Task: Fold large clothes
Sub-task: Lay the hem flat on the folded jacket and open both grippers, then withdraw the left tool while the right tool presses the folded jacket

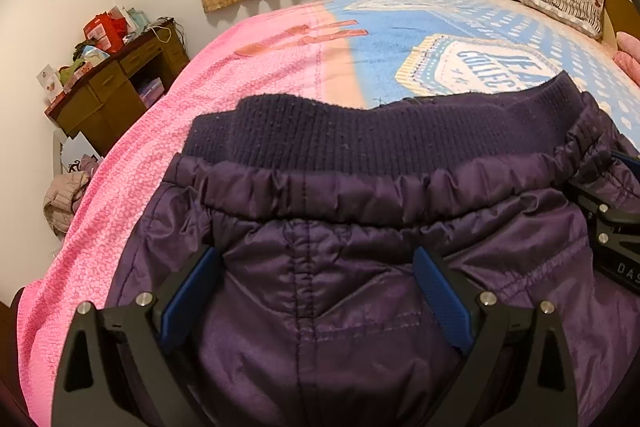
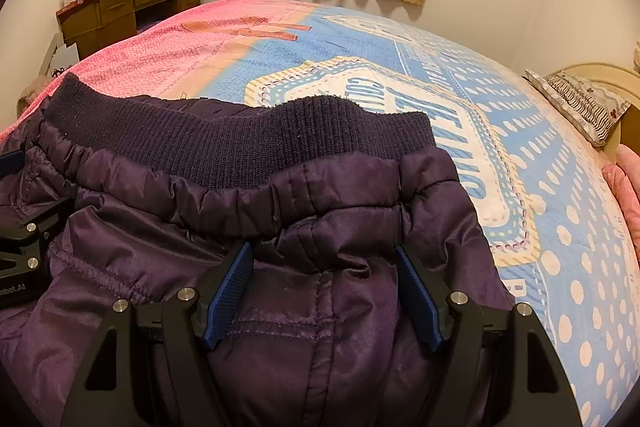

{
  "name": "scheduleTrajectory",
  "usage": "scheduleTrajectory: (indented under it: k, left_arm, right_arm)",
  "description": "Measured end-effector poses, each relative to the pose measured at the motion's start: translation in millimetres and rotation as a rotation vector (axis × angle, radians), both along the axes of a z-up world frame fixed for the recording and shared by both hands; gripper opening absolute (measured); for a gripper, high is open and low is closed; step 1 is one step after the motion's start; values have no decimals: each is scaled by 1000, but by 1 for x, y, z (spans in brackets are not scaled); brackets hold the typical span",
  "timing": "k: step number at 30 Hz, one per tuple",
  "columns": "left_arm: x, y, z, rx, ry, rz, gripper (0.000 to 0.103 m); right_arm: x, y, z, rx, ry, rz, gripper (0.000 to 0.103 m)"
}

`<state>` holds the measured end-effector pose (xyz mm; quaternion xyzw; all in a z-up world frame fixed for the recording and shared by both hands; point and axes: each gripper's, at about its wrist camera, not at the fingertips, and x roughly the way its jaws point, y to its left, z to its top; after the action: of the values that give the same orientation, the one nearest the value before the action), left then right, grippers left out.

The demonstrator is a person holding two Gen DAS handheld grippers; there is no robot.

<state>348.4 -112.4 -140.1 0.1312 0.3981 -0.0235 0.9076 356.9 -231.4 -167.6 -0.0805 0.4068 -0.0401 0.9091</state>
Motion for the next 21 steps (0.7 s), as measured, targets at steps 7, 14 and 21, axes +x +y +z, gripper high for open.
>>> scheduleTrajectory:
  k: [7, 14, 21]
  left_arm:
    - [0, 1, 0, -2, 1, 1, 100]
    - [1, -2, 1, -1, 5, -7, 100]
    - [-1, 0, 2, -22, -3, -9, 100]
  right_arm:
    - [3, -3, 5, 12, 29, 5, 73]
    - [-40, 16, 44, 65, -53, 5, 77]
    - [-61, 42, 19, 32, -116, 41, 90]
